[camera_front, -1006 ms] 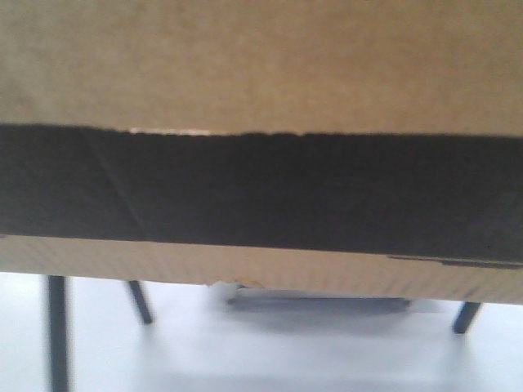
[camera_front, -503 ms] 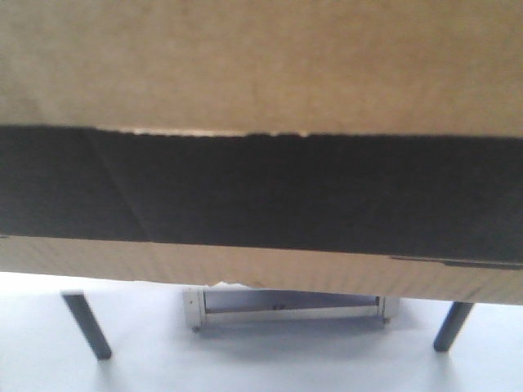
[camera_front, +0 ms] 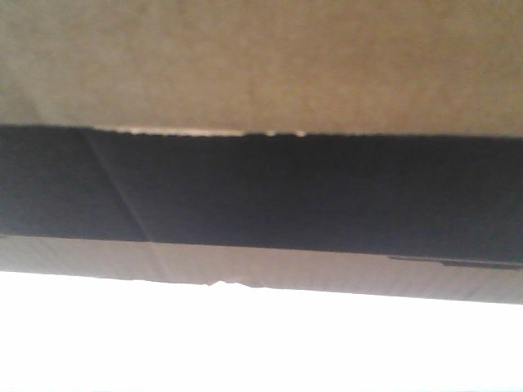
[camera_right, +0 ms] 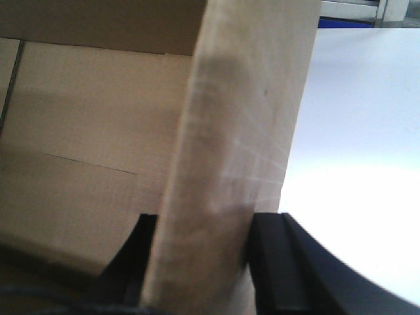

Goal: Grab box from left shelf to table start

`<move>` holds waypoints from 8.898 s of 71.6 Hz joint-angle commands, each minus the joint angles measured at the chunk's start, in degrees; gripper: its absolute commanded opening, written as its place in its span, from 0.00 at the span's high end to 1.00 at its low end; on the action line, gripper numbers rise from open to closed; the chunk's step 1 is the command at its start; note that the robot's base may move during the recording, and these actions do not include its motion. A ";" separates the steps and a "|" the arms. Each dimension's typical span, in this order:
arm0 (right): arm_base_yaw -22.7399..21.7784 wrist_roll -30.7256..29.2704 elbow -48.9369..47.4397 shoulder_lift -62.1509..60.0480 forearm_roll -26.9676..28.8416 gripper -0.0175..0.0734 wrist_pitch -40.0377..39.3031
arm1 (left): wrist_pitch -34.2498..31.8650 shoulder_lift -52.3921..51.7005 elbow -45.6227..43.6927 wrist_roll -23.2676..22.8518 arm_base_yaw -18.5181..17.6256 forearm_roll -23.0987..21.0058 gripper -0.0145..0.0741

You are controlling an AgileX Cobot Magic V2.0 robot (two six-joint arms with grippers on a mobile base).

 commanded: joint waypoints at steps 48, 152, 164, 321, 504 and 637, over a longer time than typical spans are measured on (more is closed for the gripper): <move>0.30 -1.17 -1.79 0.71 8.69 0.74 -6.95 | -8.61 0.28 -2.09 -1.43 -1.24 -12.74 0.94; 0.30 -1.17 -1.79 0.71 8.69 0.74 -6.97 | -8.72 0.28 -2.09 -1.43 -1.24 -13.38 0.94; 0.30 -1.17 -1.79 0.71 8.53 0.74 -7.45 | -8.96 0.28 -2.09 -1.43 -1.24 -13.96 0.94; 0.30 -14.10 -8.87 45.76 13.86 0.61 -3.93 | -7.39 39.65 -2.09 0.00 -1.10 -13.93 0.73; 0.30 -9.11 28.26 -26.66 -1.70 0.73 -26.35 | -35.08 -29.72 33.97 0.00 -1.10 11.11 0.94; 0.30 -9.11 30.15 -26.66 -1.70 0.73 -26.29 | -62.56 -30.70 66.39 0.00 2.74 7.20 0.94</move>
